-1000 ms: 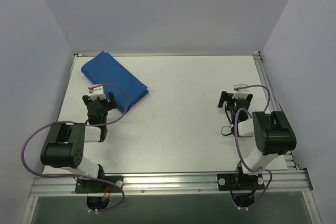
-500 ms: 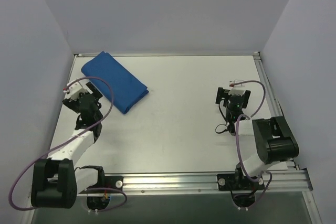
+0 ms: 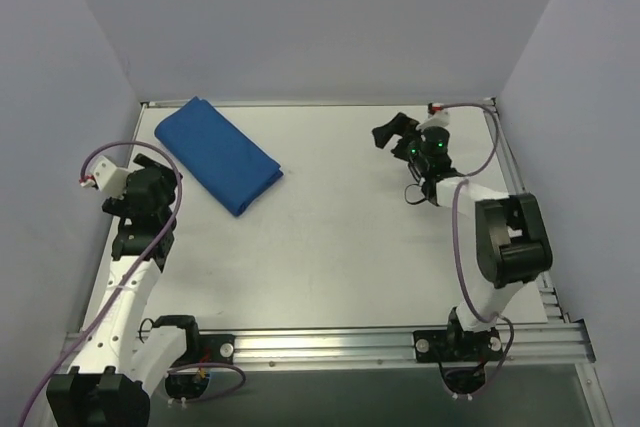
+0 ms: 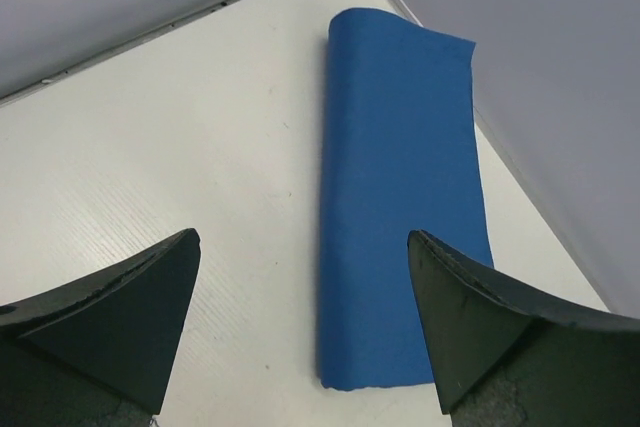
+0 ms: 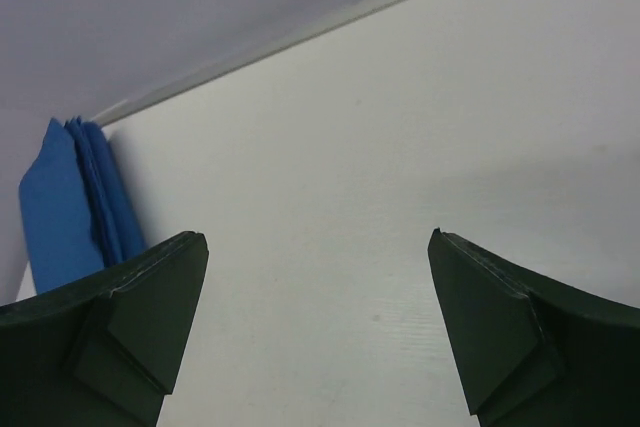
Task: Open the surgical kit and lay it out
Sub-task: Move the surgical kit at the center of the board.
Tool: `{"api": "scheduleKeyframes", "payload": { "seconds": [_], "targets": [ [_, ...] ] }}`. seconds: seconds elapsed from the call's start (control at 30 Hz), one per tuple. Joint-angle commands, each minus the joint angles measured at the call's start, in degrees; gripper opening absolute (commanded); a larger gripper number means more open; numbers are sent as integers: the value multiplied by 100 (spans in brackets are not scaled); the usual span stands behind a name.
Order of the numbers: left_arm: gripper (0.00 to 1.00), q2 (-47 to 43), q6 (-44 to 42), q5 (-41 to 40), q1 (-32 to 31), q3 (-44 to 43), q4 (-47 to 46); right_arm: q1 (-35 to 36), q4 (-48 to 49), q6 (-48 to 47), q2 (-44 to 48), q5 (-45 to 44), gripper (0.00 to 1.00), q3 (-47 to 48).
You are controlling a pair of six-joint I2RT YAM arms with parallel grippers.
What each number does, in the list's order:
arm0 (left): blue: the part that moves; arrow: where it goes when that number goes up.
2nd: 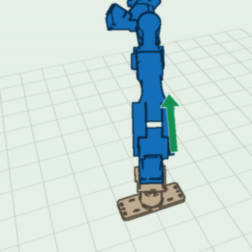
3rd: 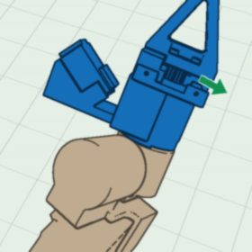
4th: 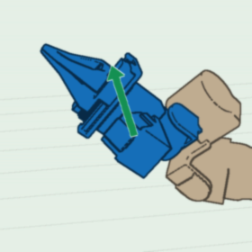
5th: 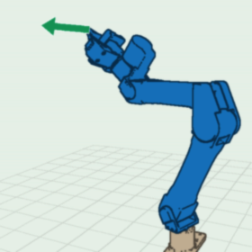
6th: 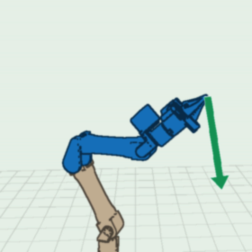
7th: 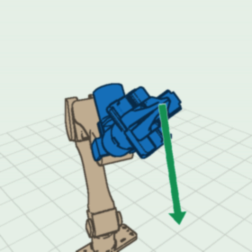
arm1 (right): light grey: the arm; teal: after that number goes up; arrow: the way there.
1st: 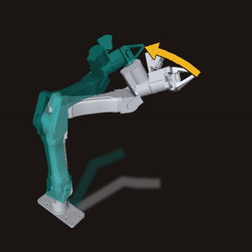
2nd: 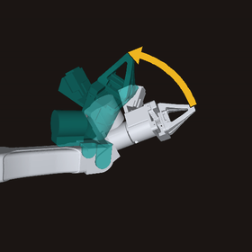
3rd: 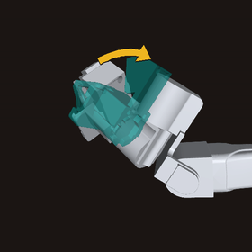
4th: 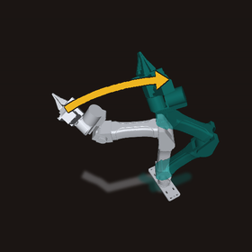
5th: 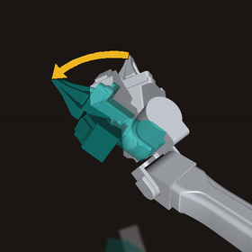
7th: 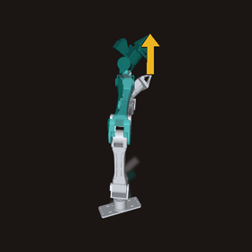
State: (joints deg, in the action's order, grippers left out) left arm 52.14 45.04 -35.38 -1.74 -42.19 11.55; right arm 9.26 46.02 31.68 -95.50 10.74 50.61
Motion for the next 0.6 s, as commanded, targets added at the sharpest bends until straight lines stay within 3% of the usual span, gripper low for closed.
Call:
{"api": "scheduleKeyframes", "payload": {
  "seconds": [0.0, 0.1, 0.3, 0.43, 0.57],
  "targets": [
    [94, 32, -205, 672, 42, -420, 776, 593, 284, 1162, -811, 1053, 100, 510],
    [94, 121, -354, 821, 51, -798, 1304, 1173, 311, 1436, -1434, 623, 96, 983],
    [94, 244, -873, 2130, 51, -1036, 1350, 2271, 662, 2034, -2630, 280, 90, 1846],
    [94, 192, -1023, 2483, 33, -1185, 1516, 2660, 1058, 2298, -3114, 209, 87, 2224],
    [94, 77, -1076, 2649, 42, -1169, 1605, 2880, 803, 2386, -3553, 191, 84, 2777]
  ]
}}
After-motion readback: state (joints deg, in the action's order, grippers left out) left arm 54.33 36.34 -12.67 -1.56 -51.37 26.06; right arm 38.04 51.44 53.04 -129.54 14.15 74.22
